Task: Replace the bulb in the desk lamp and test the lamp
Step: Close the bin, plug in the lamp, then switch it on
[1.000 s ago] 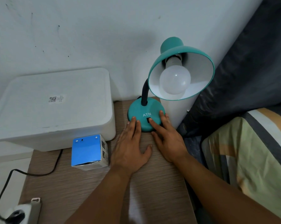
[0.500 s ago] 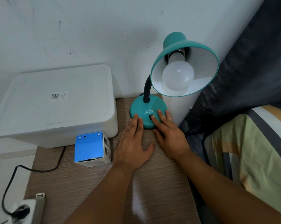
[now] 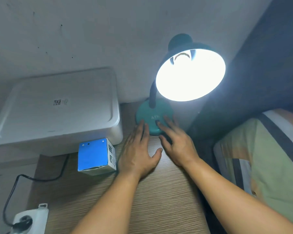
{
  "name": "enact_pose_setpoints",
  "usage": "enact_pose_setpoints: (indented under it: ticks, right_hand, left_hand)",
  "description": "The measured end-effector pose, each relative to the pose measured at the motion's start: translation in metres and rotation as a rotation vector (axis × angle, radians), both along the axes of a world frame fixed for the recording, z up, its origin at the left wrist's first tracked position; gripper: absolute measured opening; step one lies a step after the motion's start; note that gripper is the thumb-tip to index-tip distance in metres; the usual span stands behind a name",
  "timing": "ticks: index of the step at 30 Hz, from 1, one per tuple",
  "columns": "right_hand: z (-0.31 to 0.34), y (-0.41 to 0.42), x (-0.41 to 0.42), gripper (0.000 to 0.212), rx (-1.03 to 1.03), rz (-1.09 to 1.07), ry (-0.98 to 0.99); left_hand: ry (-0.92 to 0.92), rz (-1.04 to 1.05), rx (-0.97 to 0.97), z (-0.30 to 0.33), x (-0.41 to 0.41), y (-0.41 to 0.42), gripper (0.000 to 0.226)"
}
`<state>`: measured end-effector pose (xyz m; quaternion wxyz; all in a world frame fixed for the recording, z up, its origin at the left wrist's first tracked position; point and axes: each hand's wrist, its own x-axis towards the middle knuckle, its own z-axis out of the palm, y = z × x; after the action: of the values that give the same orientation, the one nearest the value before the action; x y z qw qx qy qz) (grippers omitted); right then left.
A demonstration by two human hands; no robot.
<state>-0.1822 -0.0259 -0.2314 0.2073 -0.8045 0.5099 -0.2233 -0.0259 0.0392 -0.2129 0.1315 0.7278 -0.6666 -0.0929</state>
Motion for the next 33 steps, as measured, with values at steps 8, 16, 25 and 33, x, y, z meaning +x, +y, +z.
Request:
enact_pose_setpoints:
  ticks: [8,16,25,33]
  right_hand:
    - [0.0008,0.0009,0.0003,0.038,-0.029,-0.003,-0.025]
    - [0.0018,0.0009,0.0004,0.045,-0.035,0.002,-0.033]
    - [0.0020,0.0006,0.0009,0.053,-0.036,0.008,-0.061]
    - [0.0013,0.0014,0.0001,0.047,-0.014,0.003,-0.052]
  left_hand:
    - [0.024,-0.001,-0.009,0.0023,-0.0009,0.0009,0.089]
    - [0.037,-0.007,-0.013,0.0016,-0.0007,0.0005,0.090]
    - [0.040,-0.002,-0.025,0.0024,-0.0007,0.0010,0.090]
    - [0.033,-0.005,-0.022,0.0014,-0.0006,0.0009,0.091]
